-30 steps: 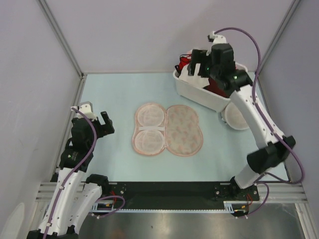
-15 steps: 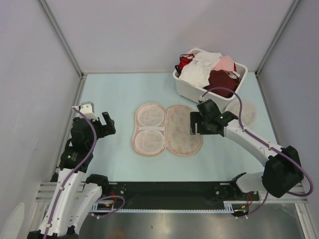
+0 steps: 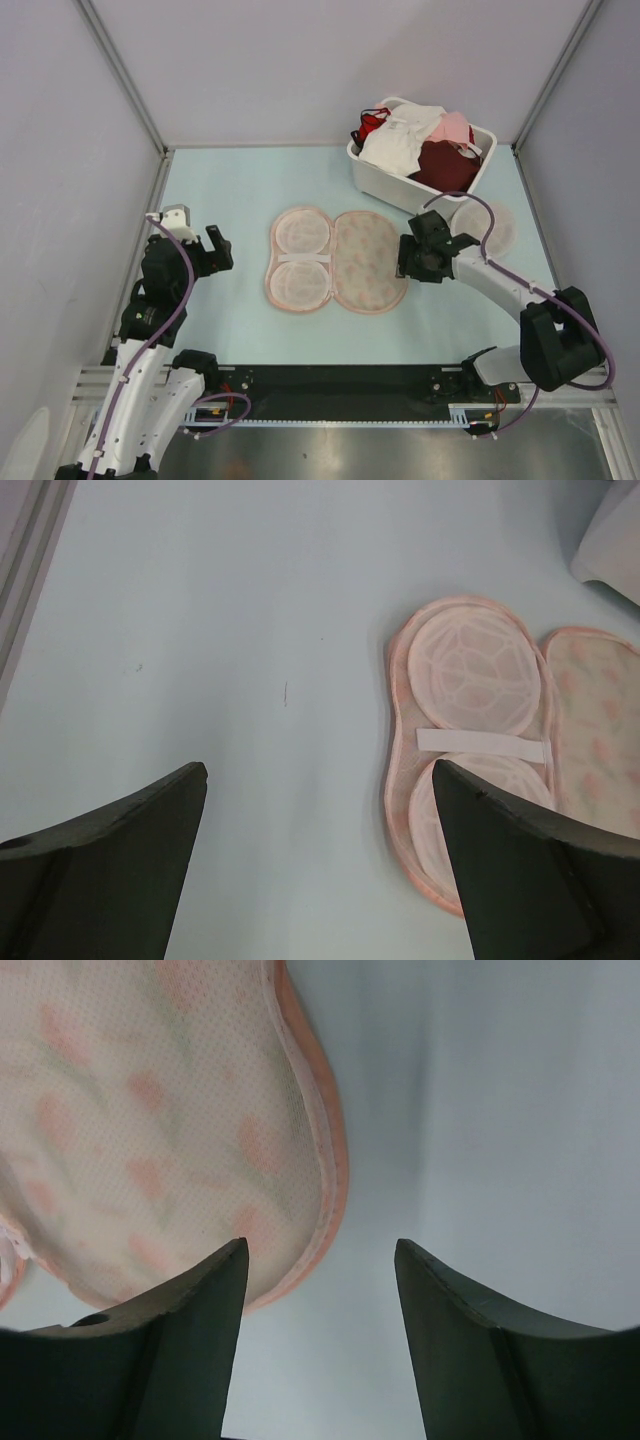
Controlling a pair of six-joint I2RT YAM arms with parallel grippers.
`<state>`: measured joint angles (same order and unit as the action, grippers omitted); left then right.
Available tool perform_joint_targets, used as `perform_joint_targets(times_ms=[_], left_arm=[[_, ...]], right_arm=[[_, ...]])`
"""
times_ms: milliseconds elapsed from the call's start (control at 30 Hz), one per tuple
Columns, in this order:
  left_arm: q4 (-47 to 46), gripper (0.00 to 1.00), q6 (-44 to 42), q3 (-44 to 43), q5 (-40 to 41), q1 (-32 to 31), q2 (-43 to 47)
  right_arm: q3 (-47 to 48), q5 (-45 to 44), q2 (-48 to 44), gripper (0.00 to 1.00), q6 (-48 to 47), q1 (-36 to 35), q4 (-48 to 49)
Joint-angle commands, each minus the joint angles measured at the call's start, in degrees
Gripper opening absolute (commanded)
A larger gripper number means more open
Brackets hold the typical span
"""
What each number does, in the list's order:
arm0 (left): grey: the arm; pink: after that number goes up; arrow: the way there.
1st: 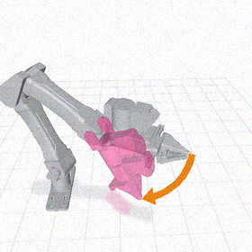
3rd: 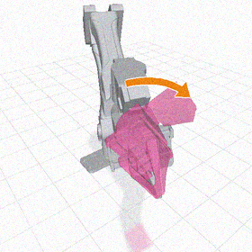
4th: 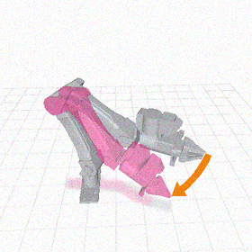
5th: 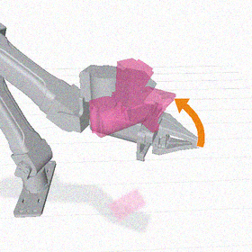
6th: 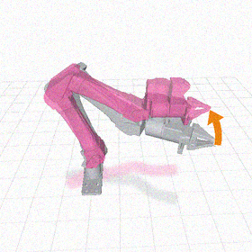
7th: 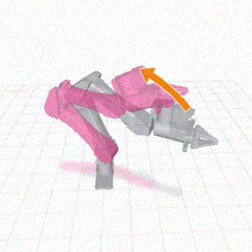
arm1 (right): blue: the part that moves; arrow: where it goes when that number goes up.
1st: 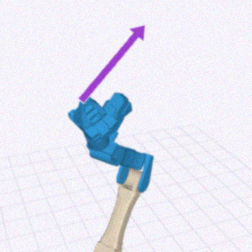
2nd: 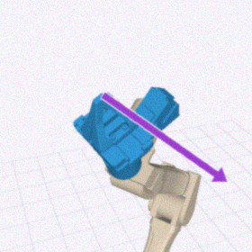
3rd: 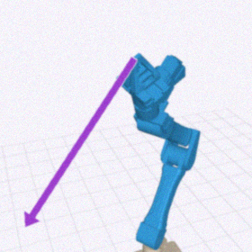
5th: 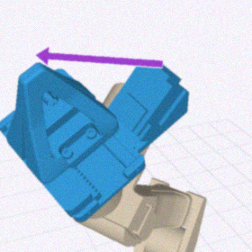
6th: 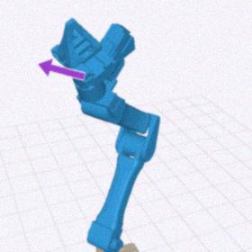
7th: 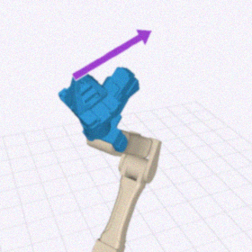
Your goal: Unzip the laundry bag and remove the bra
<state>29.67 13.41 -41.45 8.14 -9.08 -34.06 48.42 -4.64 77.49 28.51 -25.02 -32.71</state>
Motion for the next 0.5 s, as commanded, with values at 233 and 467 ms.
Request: perform_joint_targets(times_ms=[233, 467], left_arm=[[-1.90, 1.00, -1.19, 0.41, -1.38, 0.47, 1.10], [-1.99, 1.00, -1.19, 0.49, -1.64, 0.47, 1.28]], right_arm=[[1.06, -2.20, 9.24, 0.55, 1.10, 0.40, 6.51], [1.67, -2.56, 13.47, 0.46, 1.63, 0.67, 7.75]])
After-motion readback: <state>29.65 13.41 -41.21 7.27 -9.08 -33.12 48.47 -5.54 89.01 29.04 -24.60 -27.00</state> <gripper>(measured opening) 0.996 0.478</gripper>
